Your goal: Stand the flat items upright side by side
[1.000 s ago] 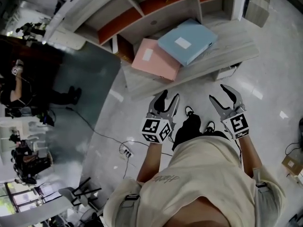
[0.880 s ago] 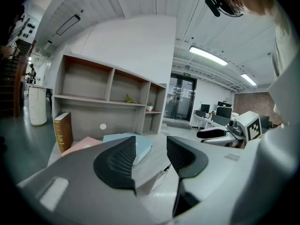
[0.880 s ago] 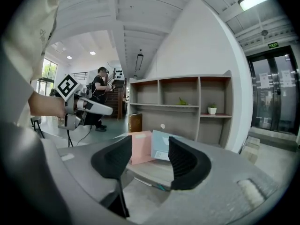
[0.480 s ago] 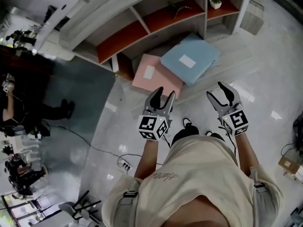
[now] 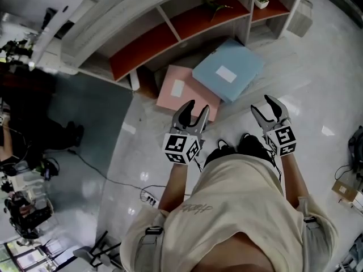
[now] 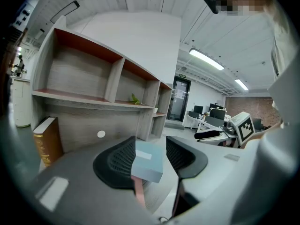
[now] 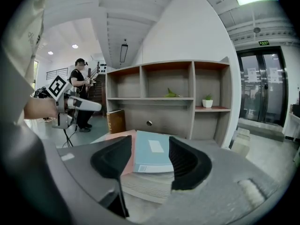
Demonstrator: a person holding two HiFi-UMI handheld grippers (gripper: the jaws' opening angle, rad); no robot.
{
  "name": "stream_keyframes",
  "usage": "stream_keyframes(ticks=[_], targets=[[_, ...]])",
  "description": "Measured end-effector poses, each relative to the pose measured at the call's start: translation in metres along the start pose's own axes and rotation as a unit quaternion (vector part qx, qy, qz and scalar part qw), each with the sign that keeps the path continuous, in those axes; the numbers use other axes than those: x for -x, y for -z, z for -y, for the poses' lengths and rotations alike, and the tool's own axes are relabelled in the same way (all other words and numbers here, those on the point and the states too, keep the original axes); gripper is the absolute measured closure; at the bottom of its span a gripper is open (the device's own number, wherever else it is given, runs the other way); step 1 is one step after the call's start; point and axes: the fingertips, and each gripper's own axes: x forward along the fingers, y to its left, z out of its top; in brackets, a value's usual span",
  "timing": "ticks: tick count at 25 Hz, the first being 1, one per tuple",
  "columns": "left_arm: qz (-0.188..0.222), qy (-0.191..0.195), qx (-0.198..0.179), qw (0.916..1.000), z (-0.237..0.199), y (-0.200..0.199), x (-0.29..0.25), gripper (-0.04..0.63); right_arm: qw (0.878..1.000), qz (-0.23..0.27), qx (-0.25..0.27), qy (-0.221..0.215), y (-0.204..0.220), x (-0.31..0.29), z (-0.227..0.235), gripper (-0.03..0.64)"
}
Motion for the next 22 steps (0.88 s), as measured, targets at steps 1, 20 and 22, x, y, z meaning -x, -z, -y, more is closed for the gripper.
stream_keyframes(ticks=[1, 20, 22], targets=[[-0.002, -0.004, -0.001, 1.0, -0.002, 0.0, -0.001, 0.387, 1.0, -0.006, 0.0, -0.003, 0.003, -0.006, 0.002, 0.365], [-0.043, -0.047, 0.025, 0.9976, 0.005, 0.008, -0.053, 0.383, 0.965, -0.139, 0.193, -0.113, 0.104, -0.11, 0.033, 0.296], [-0.048, -0.05, 0.026, 0.9972, 0.01, 0.011, -0.059, 0.383, 0.958, -0.14, 0.222, -0.115, 0.111, -0.119, 0.036, 0.275]])
